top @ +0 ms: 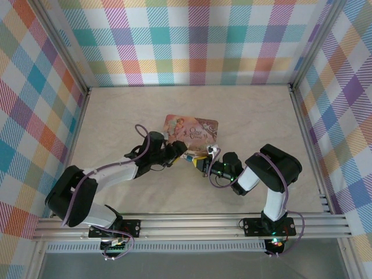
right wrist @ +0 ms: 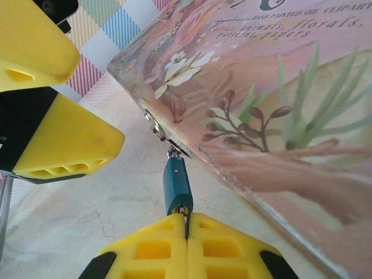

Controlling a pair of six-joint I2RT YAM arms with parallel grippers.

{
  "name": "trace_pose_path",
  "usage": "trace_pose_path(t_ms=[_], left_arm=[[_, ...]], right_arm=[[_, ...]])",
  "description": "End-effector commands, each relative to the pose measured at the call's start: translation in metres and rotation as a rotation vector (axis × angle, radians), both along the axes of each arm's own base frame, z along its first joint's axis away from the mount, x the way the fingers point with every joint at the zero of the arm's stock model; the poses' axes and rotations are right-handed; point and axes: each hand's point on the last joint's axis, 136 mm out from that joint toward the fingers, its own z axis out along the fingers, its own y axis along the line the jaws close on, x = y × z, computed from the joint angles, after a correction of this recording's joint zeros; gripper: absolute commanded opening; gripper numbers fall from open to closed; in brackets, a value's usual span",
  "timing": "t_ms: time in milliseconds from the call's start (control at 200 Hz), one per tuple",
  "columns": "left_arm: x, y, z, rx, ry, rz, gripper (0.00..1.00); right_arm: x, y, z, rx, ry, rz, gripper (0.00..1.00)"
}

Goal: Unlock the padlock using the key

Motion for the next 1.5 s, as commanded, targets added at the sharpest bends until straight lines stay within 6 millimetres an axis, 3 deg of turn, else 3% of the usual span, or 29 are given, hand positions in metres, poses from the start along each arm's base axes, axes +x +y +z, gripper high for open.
trace_pose_path(t_ms=[0,260,750,955,1255,1495], left_arm=[[-0.002,0.003,0.006,-0.073,-0.012,0.028,0.63],[-0.009,0.008,-0.007,-0.155,0.010,0.079,0.52],[-0.013,-0.017,-0.025,-0.199,0.060,0.042,0.42],[-0.016,-0.017,-0.034,-0.184,0.077,0.050,0.38],[-0.022,-0.002,-0.031,-0.095,0.081,0.070,0.40],[-0.023,-0.012,-0.034,-0.128,0.115,0.061,0.39]], right_arm=[[-0.006,0.010,0.010,0.055,0.034,0.038,0.00],[-0.008,0.015,0.021,0.114,0.127,0.033,0.00],[-0.012,0.027,0.025,0.101,0.252,0.044,0.00],[-0.010,0.029,0.027,0.106,0.262,0.040,0.00],[-0.009,0.029,0.025,0.099,0.267,0.036,0.00],[-0.008,0.032,0.030,0.115,0.277,0.042,0.00]])
